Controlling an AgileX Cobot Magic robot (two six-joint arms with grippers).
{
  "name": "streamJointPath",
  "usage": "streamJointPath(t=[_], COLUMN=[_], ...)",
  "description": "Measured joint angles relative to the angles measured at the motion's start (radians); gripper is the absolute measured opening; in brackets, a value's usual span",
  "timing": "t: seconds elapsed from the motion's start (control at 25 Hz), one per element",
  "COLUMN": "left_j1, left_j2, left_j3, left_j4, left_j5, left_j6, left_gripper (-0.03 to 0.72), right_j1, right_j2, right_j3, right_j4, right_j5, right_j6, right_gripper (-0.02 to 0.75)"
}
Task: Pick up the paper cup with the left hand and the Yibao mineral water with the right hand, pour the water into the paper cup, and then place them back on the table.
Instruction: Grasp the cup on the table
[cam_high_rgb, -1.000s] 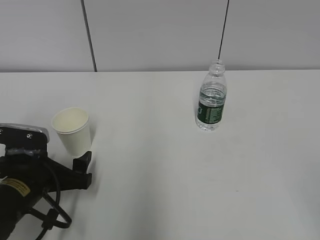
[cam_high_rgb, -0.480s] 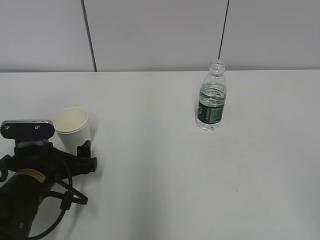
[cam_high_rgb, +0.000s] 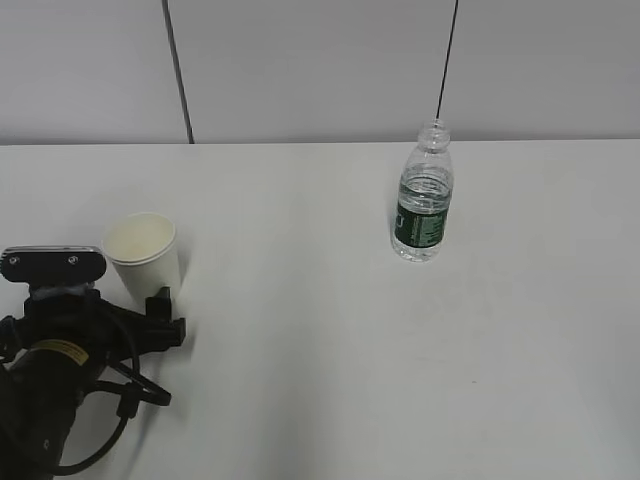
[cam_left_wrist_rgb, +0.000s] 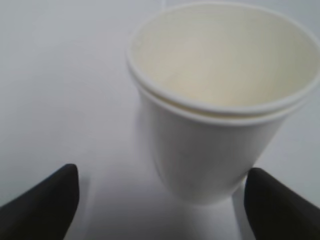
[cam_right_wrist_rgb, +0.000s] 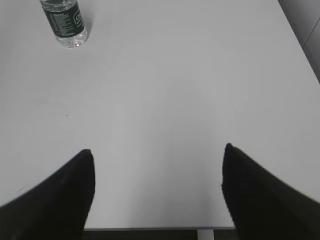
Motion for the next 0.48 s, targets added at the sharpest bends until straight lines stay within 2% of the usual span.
streamJointPath(t=[0.2, 0.48], left_j1=[0.013, 0.013], left_j2=[0.0, 0.001], left_j3=[-0.003, -0.009], left_j4=[0.079, 0.093], left_j5=[0.0, 0.0], left_j6=[-0.001, -0.001], left_gripper=[0.596, 0.593], right_j1=[0.0, 0.0], right_j2=[0.0, 0.0], right_j3=[0.0, 0.0], right_j4=[0.0, 0.006], right_j5=[0.0, 0.0], right_j6=[0.0, 0.0], right_gripper=[0.585, 0.585])
